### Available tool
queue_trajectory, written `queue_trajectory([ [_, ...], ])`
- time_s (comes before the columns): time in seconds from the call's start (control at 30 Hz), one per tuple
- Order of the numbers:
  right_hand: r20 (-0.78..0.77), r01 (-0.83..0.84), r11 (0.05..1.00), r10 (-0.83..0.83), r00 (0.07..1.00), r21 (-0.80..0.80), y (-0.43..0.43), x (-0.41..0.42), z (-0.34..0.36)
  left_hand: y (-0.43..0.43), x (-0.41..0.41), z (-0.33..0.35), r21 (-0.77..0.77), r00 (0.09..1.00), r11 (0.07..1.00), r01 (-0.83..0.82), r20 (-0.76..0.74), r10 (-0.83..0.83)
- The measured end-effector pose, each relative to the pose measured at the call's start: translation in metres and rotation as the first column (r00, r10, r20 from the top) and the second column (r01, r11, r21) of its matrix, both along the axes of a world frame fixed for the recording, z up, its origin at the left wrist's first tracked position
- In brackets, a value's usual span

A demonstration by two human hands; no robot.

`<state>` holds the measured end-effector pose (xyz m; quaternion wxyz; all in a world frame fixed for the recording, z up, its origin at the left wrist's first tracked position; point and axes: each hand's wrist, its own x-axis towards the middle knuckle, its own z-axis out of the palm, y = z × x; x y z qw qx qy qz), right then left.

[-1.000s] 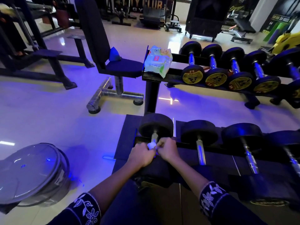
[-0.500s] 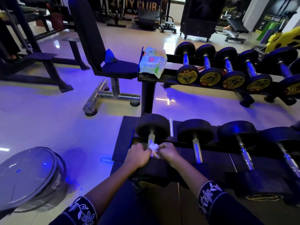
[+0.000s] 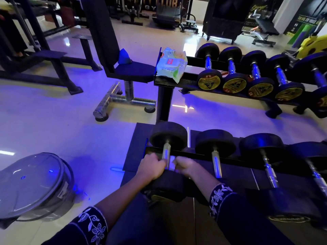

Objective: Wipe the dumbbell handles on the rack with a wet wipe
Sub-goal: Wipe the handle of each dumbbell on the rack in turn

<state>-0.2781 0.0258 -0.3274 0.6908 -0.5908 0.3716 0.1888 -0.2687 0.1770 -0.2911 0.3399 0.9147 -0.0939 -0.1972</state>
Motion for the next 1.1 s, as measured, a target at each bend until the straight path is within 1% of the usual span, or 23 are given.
queue_trajectory([
  [0.07,0.056,0.196,0.977,-0.2,0.978,0.079,-0.004,0.015,0.008,0.0,-0.001,0.0,-0.005,1.0,1.0,-0.006,-0.006,0.006],
  [0.1,0.086,0.216,0.975,-0.22,0.972,0.06,-0.005,0.021,0.01,0.001,0.0,0.0,-0.015,1.0,1.0,-0.008,-0.011,0.008],
  [0.13,0.116,0.208,0.978,-0.208,0.971,0.008,-0.004,0.023,0.013,0.001,0.0,0.0,-0.019,1.0,1.0,-0.012,-0.008,0.012],
  [0.23,0.118,0.055,0.996,-0.047,0.992,-0.068,0.003,0.004,0.028,0.001,0.0,-0.001,-0.022,1.0,0.999,-0.025,-0.01,0.025],
  [0.3,0.098,-0.02,0.997,0.027,0.995,-0.068,0.003,-0.013,0.026,0.001,0.001,-0.003,-0.025,1.0,0.999,-0.025,-0.002,0.025],
  [0.33,0.111,-0.037,0.998,0.042,0.993,-0.047,0.004,-0.019,0.025,-0.001,0.001,-0.004,-0.02,1.0,1.0,-0.018,0.005,0.018],
  [0.4,0.155,0.0,0.995,0.016,0.988,-0.101,0.009,-0.019,0.022,0.001,0.004,-0.008,-0.037,0.999,0.999,0.028,0.022,-0.027],
  [0.43,0.167,0.02,0.986,0.008,0.986,-0.165,0.012,-0.016,0.02,0.005,0.005,-0.012,-0.074,0.996,0.994,0.079,0.038,-0.077],
  [0.47,0.157,0.03,0.97,0.009,0.987,-0.242,0.015,-0.012,0.018,0.013,0.005,-0.015,-0.142,0.985,0.976,0.166,0.074,-0.157],
  [0.5,0.139,0.037,0.945,0.008,0.99,-0.324,0.018,-0.007,0.017,0.023,0.004,-0.02,-0.229,0.959,0.933,0.277,0.128,-0.253],
  [0.53,0.133,0.048,0.916,0.006,0.991,-0.398,0.02,-0.004,0.016,0.034,0.0,-0.024,-0.315,0.924,0.87,0.378,0.186,-0.334],
  [0.57,0.13,0.05,0.881,0.013,0.991,-0.47,0.021,-0.002,0.015,0.045,-0.004,-0.03,-0.362,0.89,0.814,0.455,0.229,-0.395],
  [0.6,0.127,0.044,0.841,0.029,0.992,-0.539,0.021,-0.001,0.016,0.054,-0.008,-0.036,-0.369,0.868,0.786,0.495,0.252,-0.428],
  [0.63,0.124,0.038,0.814,0.042,0.991,-0.58,0.02,-0.001,0.015,0.06,-0.011,-0.04,-0.356,0.856,0.781,0.512,0.28,-0.434],
  [0.73,0.134,0.027,0.786,0.071,0.988,-0.618,0.016,-0.002,0.018,0.053,-0.018,-0.046,-0.272,0.845,0.832,0.484,0.39,-0.365],
  [0.77,0.147,0.034,0.774,0.076,0.986,-0.632,0.013,-0.002,0.021,0.047,-0.019,-0.043,-0.219,0.838,0.853,0.474,0.409,-0.361],
  [0.87,0.17,0.039,0.712,0.114,0.979,-0.701,-0.001,0.001,0.028,0.032,-0.025,-0.032,0.004,0.817,0.9,0.437,0.416,-0.399],
  [0.9,0.179,0.038,0.705,0.128,0.975,-0.709,-0.005,0.002,0.03,0.027,-0.028,-0.029,0.064,0.809,0.902,0.426,0.419,-0.412],
  [0.97,0.205,0.044,0.689,0.153,0.967,-0.723,-0.011,0.003,0.032,0.015,-0.035,-0.022,0.139,0.795,0.901,0.411,0.429,-0.428],
  [1.03,0.221,0.053,0.673,0.166,0.961,-0.738,-0.015,0.004,0.034,0.002,-0.039,-0.018,0.149,0.774,0.895,0.42,0.456,-0.439],
  [1.07,0.224,0.056,0.666,0.169,0.96,-0.744,-0.016,0.005,0.034,-0.003,-0.04,-0.016,0.123,0.768,0.889,0.44,0.461,-0.444],
  [1.1,0.225,0.06,0.662,0.167,0.96,-0.747,-0.016,0.004,0.034,-0.004,-0.041,-0.014,0.064,0.781,0.889,0.452,0.452,-0.43],
])
